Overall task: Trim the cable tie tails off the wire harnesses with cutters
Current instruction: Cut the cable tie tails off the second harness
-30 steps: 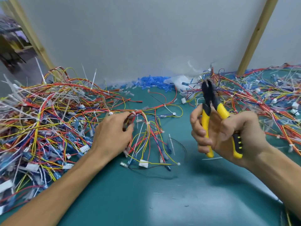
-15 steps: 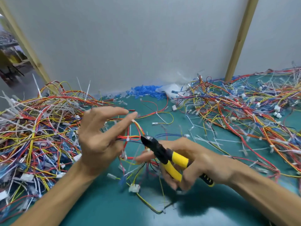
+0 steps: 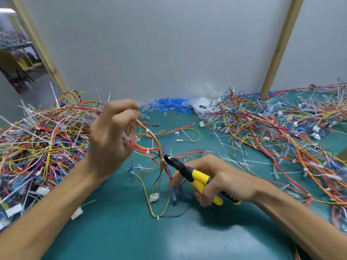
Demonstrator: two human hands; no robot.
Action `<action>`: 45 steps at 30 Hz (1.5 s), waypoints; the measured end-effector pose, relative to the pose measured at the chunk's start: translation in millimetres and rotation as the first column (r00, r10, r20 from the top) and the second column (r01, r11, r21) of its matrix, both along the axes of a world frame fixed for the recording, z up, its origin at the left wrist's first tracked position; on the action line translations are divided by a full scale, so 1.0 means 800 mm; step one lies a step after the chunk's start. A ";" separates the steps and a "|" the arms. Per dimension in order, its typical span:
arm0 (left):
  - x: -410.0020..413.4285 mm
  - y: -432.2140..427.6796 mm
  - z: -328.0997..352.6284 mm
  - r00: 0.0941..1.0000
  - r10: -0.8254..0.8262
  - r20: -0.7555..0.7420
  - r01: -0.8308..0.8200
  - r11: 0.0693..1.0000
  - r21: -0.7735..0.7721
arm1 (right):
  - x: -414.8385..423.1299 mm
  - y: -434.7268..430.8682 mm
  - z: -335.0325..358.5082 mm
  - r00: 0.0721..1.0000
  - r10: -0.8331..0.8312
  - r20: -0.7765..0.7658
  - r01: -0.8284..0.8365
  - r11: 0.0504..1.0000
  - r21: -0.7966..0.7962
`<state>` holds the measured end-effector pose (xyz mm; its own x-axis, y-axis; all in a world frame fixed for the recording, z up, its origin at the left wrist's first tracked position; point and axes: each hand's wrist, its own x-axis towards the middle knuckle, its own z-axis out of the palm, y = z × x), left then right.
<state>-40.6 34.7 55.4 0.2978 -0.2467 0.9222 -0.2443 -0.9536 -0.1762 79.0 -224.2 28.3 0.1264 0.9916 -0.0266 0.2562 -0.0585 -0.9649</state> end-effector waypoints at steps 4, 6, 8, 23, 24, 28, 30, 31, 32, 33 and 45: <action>0.008 0.013 0.052 0.988 0.109 0.112 -0.140 0.934 0.328 | 0.007 -0.004 0.007 0.988 0.039 -0.152 -0.032 0.998 0.048; 0.014 0.023 0.074 0.964 0.199 0.175 -0.254 0.884 0.393 | 0.015 -0.006 0.011 0.894 0.031 -0.448 0.039 0.989 0.145; 0.028 0.029 0.088 0.935 0.329 0.129 -0.354 0.855 0.379 | 0.026 -0.010 0.016 0.738 0.056 -0.672 0.131 0.966 0.224; 0.085 0.072 0.055 0.593 0.699 -0.401 -0.681 0.700 0.213 | 0.036 -0.026 0.025 0.665 0.112 -0.739 0.019 0.986 0.167; 0.083 0.071 0.054 0.615 0.684 -0.392 -0.678 0.713 0.181 | 0.036 -0.024 0.024 0.681 0.071 -0.729 0.074 0.984 0.164; 0.076 0.039 0.066 0.774 0.543 -0.325 -0.553 0.830 0.069 | 0.031 -0.012 0.018 0.743 -0.217 -0.634 0.408 0.897 0.171; 0.070 0.009 0.080 0.835 0.495 -0.240 -0.492 0.867 0.078 | 0.028 -0.007 0.015 0.762 -0.342 -0.550 0.523 0.826 0.211; 0.067 -0.009 0.087 0.854 0.478 -0.205 -0.466 0.879 0.105 | 0.027 -0.006 0.013 0.778 -0.387 -0.495 0.550 0.800 0.238; 0.065 -0.026 0.092 0.871 0.458 -0.179 -0.438 0.888 0.140 | 0.027 -0.006 0.011 0.795 -0.427 -0.430 0.563 0.782 0.266; 0.065 -0.043 0.096 0.880 0.446 -0.166 -0.414 0.889 0.194 | 0.025 -0.006 0.010 0.811 -0.457 -0.367 0.566 0.773 0.288; 0.047 -0.077 0.032 0.774 0.387 -0.502 -0.366 0.919 0.145 | 0.026 -0.001 0.005 0.689 -0.552 -0.469 0.684 0.709 0.171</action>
